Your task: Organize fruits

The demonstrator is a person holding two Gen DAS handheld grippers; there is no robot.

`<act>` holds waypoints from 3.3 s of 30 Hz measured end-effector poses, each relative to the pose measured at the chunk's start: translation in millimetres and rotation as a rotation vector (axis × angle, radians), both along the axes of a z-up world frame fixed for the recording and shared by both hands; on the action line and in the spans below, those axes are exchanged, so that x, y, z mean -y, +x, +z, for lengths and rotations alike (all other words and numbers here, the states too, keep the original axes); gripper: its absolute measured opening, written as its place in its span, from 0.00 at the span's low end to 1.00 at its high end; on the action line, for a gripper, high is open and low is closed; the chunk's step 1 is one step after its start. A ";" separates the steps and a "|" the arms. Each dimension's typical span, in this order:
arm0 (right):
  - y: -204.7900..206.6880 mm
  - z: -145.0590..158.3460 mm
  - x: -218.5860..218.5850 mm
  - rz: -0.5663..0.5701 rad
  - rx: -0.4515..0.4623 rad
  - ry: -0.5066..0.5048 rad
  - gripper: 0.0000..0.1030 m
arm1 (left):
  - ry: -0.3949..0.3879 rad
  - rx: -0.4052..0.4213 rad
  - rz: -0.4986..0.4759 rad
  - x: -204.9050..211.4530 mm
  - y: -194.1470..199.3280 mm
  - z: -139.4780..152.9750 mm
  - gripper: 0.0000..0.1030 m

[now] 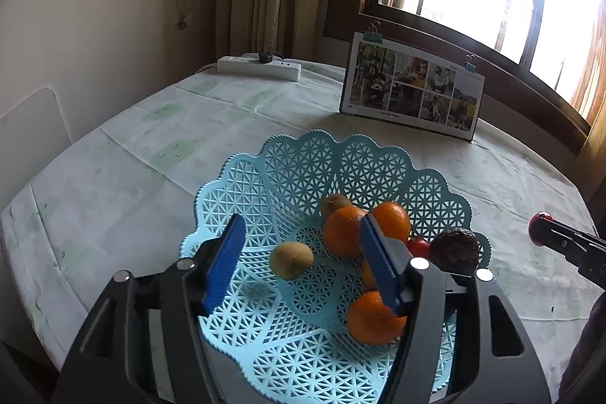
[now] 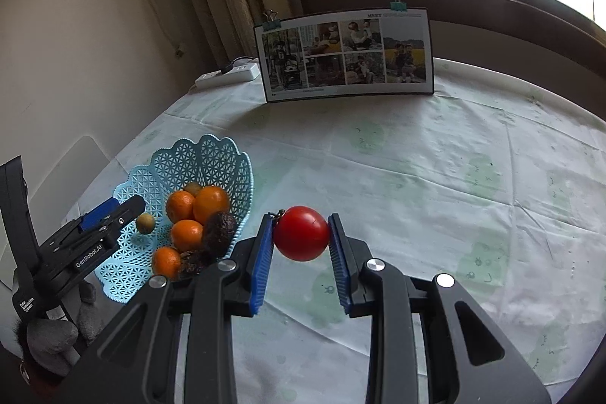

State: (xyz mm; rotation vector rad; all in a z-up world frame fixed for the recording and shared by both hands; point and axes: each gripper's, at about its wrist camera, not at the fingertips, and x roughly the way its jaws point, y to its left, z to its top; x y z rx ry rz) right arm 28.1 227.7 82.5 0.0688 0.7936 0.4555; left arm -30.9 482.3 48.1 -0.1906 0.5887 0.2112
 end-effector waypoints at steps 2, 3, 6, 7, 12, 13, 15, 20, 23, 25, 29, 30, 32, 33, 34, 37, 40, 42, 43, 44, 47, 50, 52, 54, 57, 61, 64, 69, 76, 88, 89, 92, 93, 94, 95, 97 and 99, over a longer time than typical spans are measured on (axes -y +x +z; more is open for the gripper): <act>0.0 1.7 -6.9 0.015 0.003 0.001 0.28 | 0.003 0.005 0.004 -2.9 -1.8 1.8 0.64; 0.2 2.6 -10.3 0.022 0.005 0.002 0.28 | 0.004 0.007 0.008 -3.9 -2.4 2.5 0.64; 1.2 5.0 -19.1 0.043 0.010 0.004 0.28 | 0.012 0.011 0.022 -8.7 -4.6 3.8 0.65; 1.5 6.0 -22.7 0.051 0.012 0.006 0.28 | 0.013 0.011 0.026 -10.3 -5.5 3.9 0.69; 1.1 11.4 -41.4 0.099 0.025 0.012 0.28 | 0.050 0.027 0.061 -16.1 -12.9 5.2 0.89; 0.4 12.5 -46.4 0.110 0.028 0.013 0.28 | 0.056 0.029 0.068 -17.4 -14.5 5.6 0.90; -0.5 14.0 -57.0 0.138 0.032 0.016 0.28 | 0.067 0.033 0.082 -20.4 -18.0 6.6 0.90; -3.9 13.4 -83.3 0.216 0.014 0.034 0.28 | 0.117 0.042 0.121 -27.5 -28.3 8.9 0.90; -5.6 11.4 -98.3 0.249 0.009 0.031 0.28 | 0.141 0.039 0.143 -32.3 -33.4 8.9 0.91; -6.1 7.9 -107.5 0.267 0.004 0.024 0.28 | 0.135 0.034 0.154 -37.4 -36.2 8.3 0.93; -7.4 -0.7 -123.0 0.293 -0.014 0.001 0.28 | 0.134 0.037 0.177 -44.3 -41.3 8.5 0.94; -7.7 -1.8 -125.1 0.298 -0.016 -0.001 0.28 | 0.132 0.037 0.180 -45.7 -42.2 8.5 0.94; -7.9 -3.1 -129.8 0.306 -0.018 -0.005 0.28 | 0.130 0.036 0.183 -47.6 -43.9 8.1 0.94; -8.5 -3.7 -132.4 0.310 -0.018 -0.006 0.28 | 0.130 0.036 0.185 -47.7 -44.6 8.1 0.94; -8.4 -4.3 -134.5 0.313 -0.016 -0.008 0.28 | 0.130 0.036 0.186 -48.1 -45.2 8.3 0.94; -8.3 -5.1 -140.2 0.320 -0.017 -0.013 0.28 | 0.128 0.037 0.193 -50.0 -47.2 8.5 0.94; -7.5 -6.5 -145.7 0.326 -0.018 -0.019 0.28 | 0.123 0.038 0.200 -52.3 -48.7 8.3 0.94; -7.0 -8.2 -148.9 0.330 -0.021 -0.024 0.28 | 0.121 0.035 0.205 -53.2 -49.7 7.4 0.94; -6.9 -9.0 -150.5 0.331 -0.022 -0.026 0.28 | 0.120 0.034 0.206 -53.6 -49.9 7.0 0.94; -6.9 -9.5 -151.7 0.332 -0.024 -0.027 0.28 | 0.118 0.034 0.207 -53.7 -50.4 6.6 0.94; -6.7 -11.2 -154.5 0.335 -0.027 -0.031 0.28 | 0.116 0.034 0.209 -54.1 -51.0 6.4 0.94; -6.5 -12.6 -155.8 0.334 -0.028 -0.034 0.28 | 0.114 0.032 0.211 -54.4 -50.8 6.4 0.94; -6.1 -12.9 -155.7 0.333 -0.028 -0.033 0.28 | 0.113 0.032 0.213 -54.6 -50.7 6.4 0.94; -5.9 -13.0 -155.5 0.331 -0.030 -0.033 0.28 | 0.113 0.031 0.212 -54.5 -50.4 6.3 0.94; -4.7 -13.6 -154.9 0.325 -0.032 -0.031 0.28 | 0.113 0.030 0.209 -53.5 -50.0 6.3 0.95; -3.0 -12.7 -152.9 0.317 -0.030 -0.028 0.28 | 0.115 0.028 0.204 -51.5 -49.4 6.2 0.95; -2.0 -12.1 -150.6 0.309 -0.027 -0.026 0.29 | 0.117 0.025 0.202 -49.6 -48.0 6.5 0.95; 0.5 -10.3 -142.7 0.287 -0.023 -0.014 0.29 | 0.121 0.025 0.197 -45.5 -46.7 7.3 0.95; 0.9 -6.5 -121.7 0.247 -0.007 -0.009 0.29 | 0.130 0.026 0.185 -38.4 -43.9 8.5 0.96; -22.1 -2.7 -66.5 0.187 0.127 -0.005 0.81 | 0.164 0.036 0.138 -11.2 -40.8 14.9 0.97; -25.8 -1.3 -63.2 0.191 0.150 -0.008 0.84 | 0.172 0.039 0.136 -7.9 -40.8 15.9 0.97; -32.1 1.5 -54.4 0.181 0.198 -0.019 0.94 | 0.196 0.048 0.125 2.0 -41.7 17.1 0.97; -32.4 1.6 -53.1 0.170 0.202 -0.024 0.95 | 0.205 0.052 0.123 4.5 -42.1 17.3 0.97; -32.0 1.3 -50.6 0.155 0.198 -0.032 0.95 | 0.215 0.054 0.121 7.9 -42.5 17.1 0.97; -31.7 1.1 -49.8 0.143 0.192 -0.041 0.95 | 0.224 0.053 0.122 11.1 -42.5 16.9 0.97; -29.3 0.9 -45.3 0.152 0.172 -0.024 0.95 | 0.231 0.052 0.125 14.8 -43.5 17.6 0.97; -28.2 0.0 -40.4 0.164 0.158 -0.006 0.95 | 0.239 0.054 0.130 18.4 -45.9 17.9 0.97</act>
